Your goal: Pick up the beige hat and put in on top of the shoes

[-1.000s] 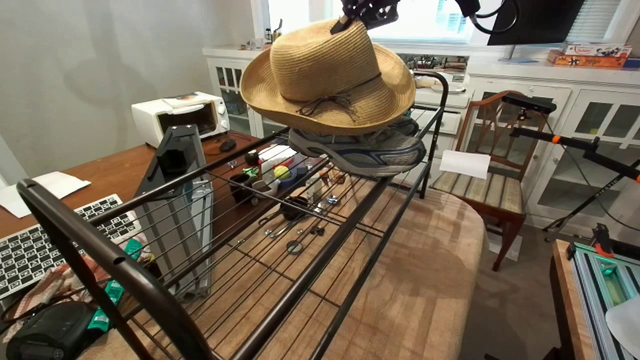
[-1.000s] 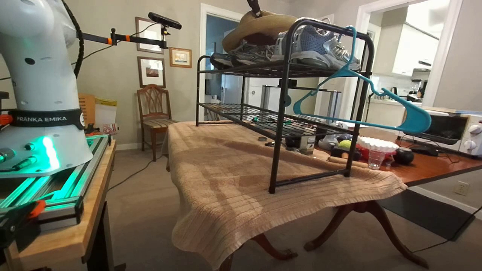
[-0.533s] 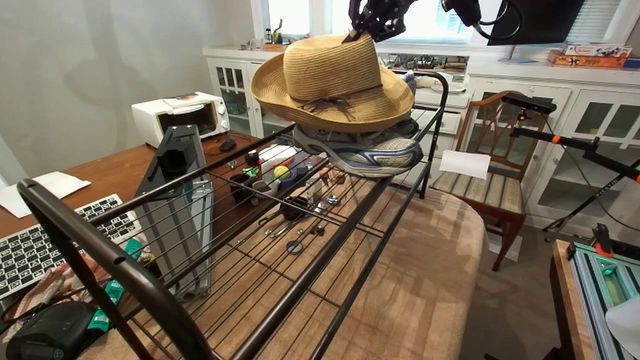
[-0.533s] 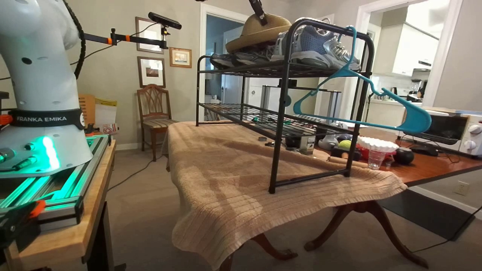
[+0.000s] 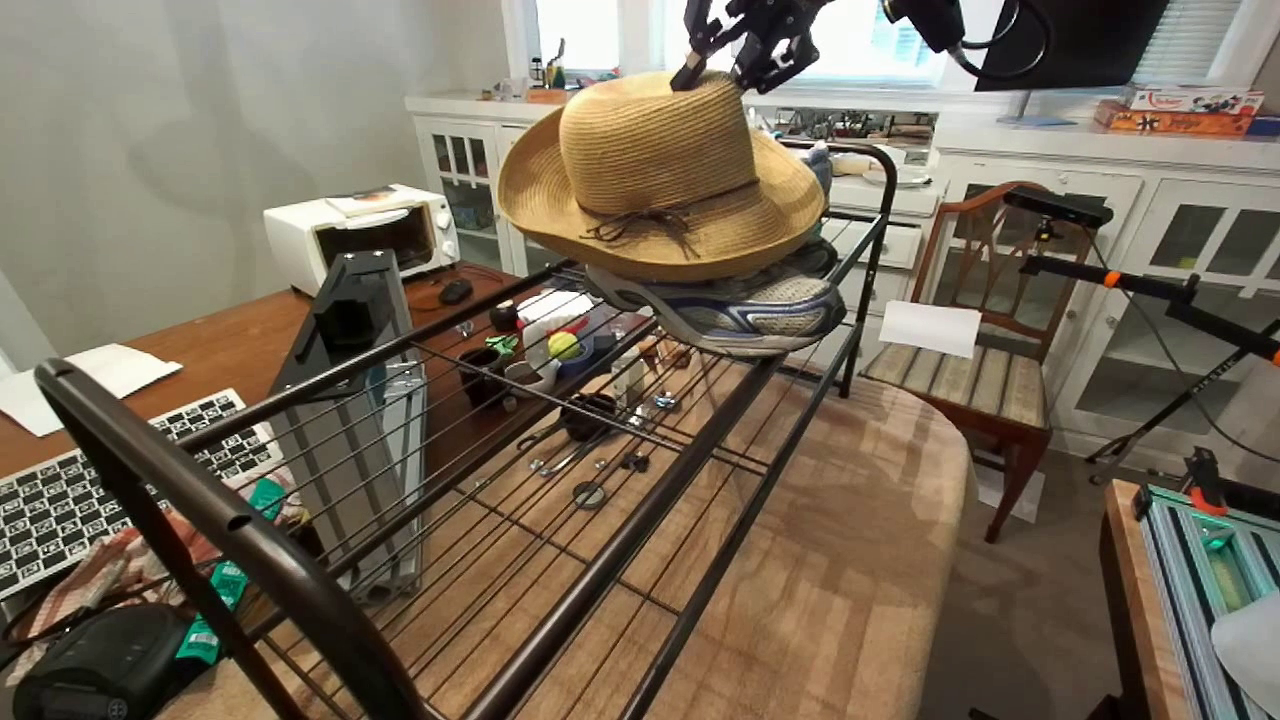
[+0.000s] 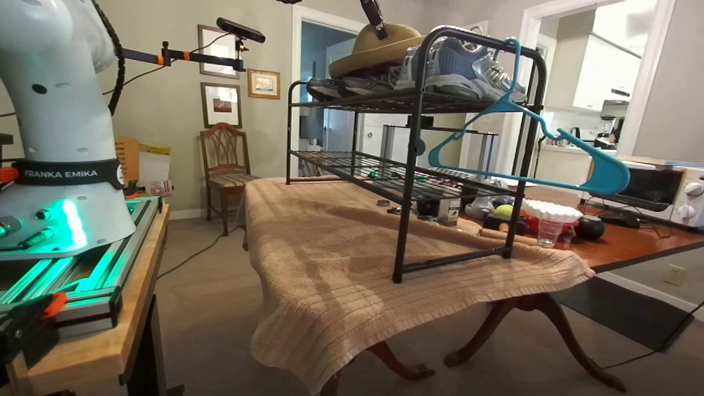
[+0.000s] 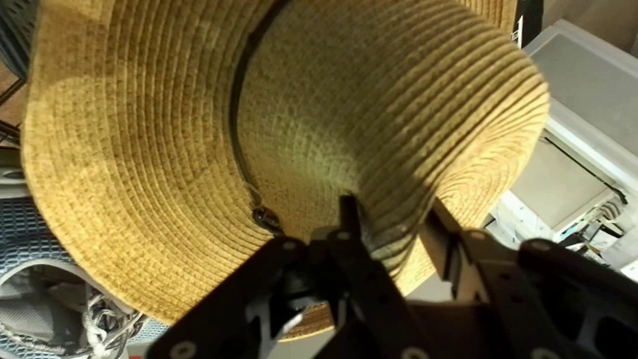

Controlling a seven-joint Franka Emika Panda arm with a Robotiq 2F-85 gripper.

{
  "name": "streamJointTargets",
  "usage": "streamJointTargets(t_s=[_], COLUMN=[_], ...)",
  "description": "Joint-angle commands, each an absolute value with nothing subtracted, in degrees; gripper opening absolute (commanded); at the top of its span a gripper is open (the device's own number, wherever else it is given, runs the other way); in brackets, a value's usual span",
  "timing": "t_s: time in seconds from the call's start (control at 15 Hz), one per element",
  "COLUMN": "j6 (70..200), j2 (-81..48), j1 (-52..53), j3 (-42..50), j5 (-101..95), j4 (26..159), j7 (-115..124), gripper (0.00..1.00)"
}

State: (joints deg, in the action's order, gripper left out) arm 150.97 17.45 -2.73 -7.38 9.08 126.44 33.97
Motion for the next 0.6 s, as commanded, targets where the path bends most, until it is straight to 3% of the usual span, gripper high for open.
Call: streamJointTargets(t_s=[0.0,0.27,0.53], j6=[150.05,149.67,148.28], j2=[18.5,19.41,21.18], j1=[-1.96,-1.87,-2.65], j3=[-7.29,-7.45,-7.69], j5=[9.5,8.79,6.36], j4=[126.47,125.9,125.83], j7=[33.94,33.34,31.29], gripper=[0.71,0.99,1.0])
